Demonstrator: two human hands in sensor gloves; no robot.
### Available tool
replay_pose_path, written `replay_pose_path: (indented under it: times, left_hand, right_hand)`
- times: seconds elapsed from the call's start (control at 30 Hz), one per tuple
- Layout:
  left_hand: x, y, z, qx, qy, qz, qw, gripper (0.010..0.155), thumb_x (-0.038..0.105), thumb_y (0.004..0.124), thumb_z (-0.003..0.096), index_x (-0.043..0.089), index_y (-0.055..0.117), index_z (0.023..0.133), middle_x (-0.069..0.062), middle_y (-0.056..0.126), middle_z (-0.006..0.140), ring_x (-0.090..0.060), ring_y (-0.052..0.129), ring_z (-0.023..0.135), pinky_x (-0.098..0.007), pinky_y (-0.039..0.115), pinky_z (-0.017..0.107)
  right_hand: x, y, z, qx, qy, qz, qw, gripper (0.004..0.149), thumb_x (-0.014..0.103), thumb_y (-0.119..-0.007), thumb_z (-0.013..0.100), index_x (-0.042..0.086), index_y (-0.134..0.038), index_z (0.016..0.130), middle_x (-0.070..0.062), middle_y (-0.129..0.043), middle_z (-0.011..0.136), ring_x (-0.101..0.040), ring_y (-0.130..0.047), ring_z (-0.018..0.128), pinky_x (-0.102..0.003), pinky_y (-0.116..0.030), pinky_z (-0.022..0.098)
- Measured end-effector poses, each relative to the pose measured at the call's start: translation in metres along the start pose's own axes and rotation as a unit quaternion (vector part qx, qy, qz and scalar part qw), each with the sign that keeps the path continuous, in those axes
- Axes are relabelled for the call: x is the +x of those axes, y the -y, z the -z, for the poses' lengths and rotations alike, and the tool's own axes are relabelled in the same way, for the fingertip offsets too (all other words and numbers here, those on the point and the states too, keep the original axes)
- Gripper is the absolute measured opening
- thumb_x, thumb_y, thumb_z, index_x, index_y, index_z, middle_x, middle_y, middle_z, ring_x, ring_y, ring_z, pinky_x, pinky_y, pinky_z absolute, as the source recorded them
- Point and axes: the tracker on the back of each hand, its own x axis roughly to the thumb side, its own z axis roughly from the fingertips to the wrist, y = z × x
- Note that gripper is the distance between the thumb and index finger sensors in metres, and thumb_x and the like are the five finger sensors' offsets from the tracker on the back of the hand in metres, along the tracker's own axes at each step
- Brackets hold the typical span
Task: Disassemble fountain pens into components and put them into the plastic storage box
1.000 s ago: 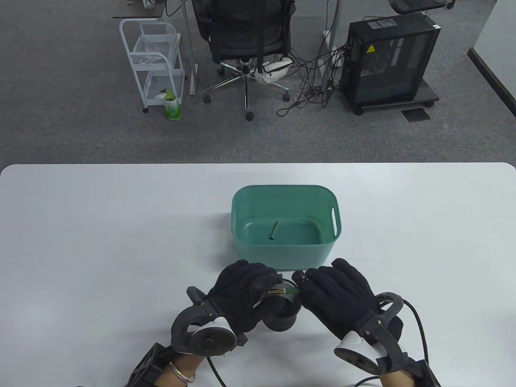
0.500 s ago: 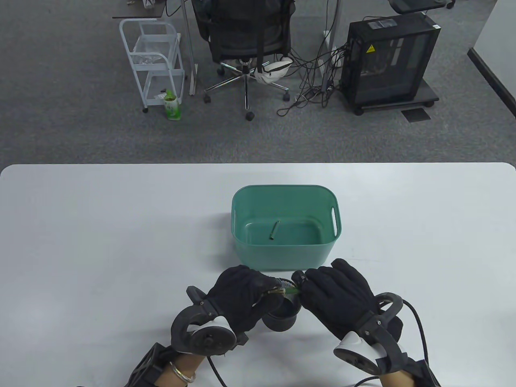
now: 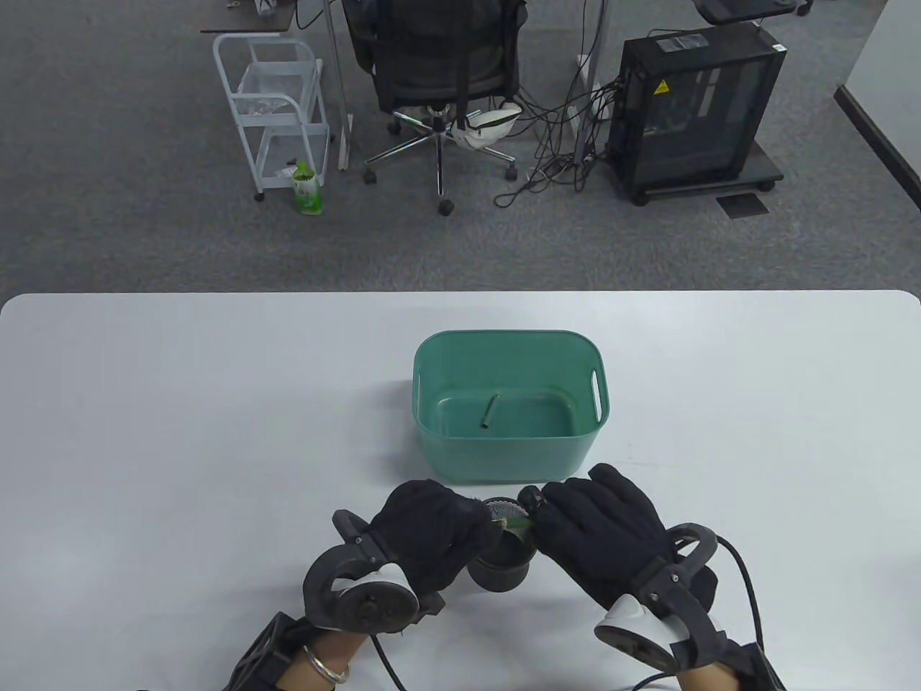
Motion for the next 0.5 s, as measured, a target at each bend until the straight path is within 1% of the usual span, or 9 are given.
replay_pose_path:
  times: [0.2,0.33,0.43,0.5]
  left_hand:
    - [-0.0002,-0.0003,-0.0001,0.004,-0.001,0.0,1.0,0.053,0.05,0.058,0.0667,0.013,0.096,0.069,0.0,0.108,0.053,-0.021,0.104,0.048,-0.045,0.079,0.056]
    - [-0.0006,-0.0001,-0.0002,0.003,-0.002,0.001,1.0,0.054,0.05,0.058,0.0667,0.013,0.096,0.07,0.0,0.108,0.054,-0.021,0.104,0.05,-0.045,0.079,0.057]
    - [-0.0007,0.0,-0.0005,0.001,-0.002,0.0,1.0,0.054,0.052,0.057,0.0669,0.013,0.093,0.076,-0.002,0.106,0.062,-0.023,0.102,0.057,-0.047,0.076,0.061]
    - [-0.0008,0.0,-0.0007,-0.002,0.0,-0.001,1.0,0.057,0.055,0.057,0.0665,0.012,0.088,0.086,-0.004,0.103,0.073,-0.026,0.099,0.067,-0.049,0.073,0.065]
  right_hand:
    - [0.0008,0.0002,-0.0002,-0.001,0.002,-0.001,1.0,0.043,0.05,-0.07,0.053,0.035,-0.082,0.091,0.009,-0.086,0.086,-0.01,-0.088,0.076,-0.044,-0.064,0.074]
    - [0.001,0.0002,-0.0002,0.0,0.002,-0.001,1.0,0.043,0.05,-0.07,0.053,0.035,-0.082,0.091,0.009,-0.086,0.086,-0.01,-0.088,0.076,-0.044,-0.065,0.074]
    - [0.0005,0.0003,-0.0003,-0.001,0.0,-0.001,1.0,0.043,0.05,-0.07,0.053,0.035,-0.082,0.091,0.009,-0.086,0.086,-0.01,-0.088,0.076,-0.044,-0.064,0.074]
    - [0.0,0.0002,-0.0003,-0.001,-0.001,-0.002,1.0,0.043,0.05,-0.07,0.053,0.035,-0.082,0.091,0.009,-0.086,0.086,-0.01,-0.088,0.076,-0.044,-0.064,0.074]
